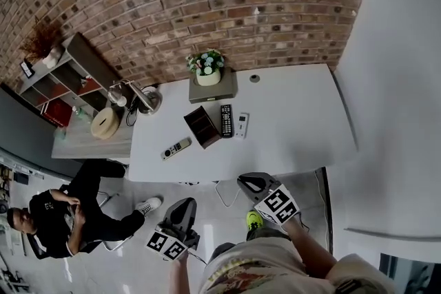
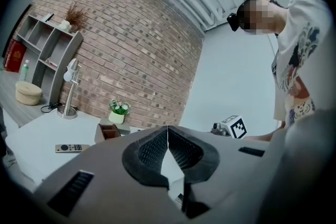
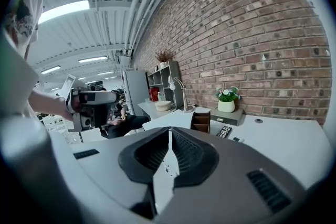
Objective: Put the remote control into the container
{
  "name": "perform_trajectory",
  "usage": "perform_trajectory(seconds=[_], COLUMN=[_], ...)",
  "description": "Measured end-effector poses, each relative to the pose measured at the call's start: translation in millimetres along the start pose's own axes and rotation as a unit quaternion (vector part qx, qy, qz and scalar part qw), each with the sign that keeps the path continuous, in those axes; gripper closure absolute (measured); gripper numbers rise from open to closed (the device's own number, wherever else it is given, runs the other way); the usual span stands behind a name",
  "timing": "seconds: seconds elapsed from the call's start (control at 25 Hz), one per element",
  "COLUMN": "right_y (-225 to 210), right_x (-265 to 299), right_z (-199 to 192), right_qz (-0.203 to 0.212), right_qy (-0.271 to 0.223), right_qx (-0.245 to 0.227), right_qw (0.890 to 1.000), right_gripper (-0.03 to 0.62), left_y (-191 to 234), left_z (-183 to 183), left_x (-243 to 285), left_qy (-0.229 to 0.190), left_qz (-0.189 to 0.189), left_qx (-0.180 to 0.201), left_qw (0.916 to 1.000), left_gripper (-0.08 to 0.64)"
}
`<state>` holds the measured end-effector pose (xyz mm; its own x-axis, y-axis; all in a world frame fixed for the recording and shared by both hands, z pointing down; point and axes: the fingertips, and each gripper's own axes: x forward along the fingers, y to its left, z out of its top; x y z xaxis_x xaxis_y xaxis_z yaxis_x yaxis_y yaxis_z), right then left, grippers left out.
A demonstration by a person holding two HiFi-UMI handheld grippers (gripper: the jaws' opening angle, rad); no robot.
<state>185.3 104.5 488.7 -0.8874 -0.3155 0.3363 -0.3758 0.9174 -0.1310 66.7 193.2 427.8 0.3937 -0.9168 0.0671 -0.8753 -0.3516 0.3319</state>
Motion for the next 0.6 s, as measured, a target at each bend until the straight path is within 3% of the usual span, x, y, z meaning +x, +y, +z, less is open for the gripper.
perform_trajectory(seconds=[0.4,0.6], right_y=[-17,-30], right_x=[16,31], right_z=[-4,-10], right_qz=[0.012,-0.002], right_qy=[0.027,0.039], right_qx=[0.006,0.008], right_qw=[1.000,0.999], right_gripper=[0.569,0.569], left_y=[17,33], left_z=[12,5], left_x=[21,30], left_qy=[-0.004,0.013], left_qz=[0.012,0.012], left_qx=[-0.008,-0.007], left_qw=[0.9999,0.9998], left_gripper=[0.552,0.552])
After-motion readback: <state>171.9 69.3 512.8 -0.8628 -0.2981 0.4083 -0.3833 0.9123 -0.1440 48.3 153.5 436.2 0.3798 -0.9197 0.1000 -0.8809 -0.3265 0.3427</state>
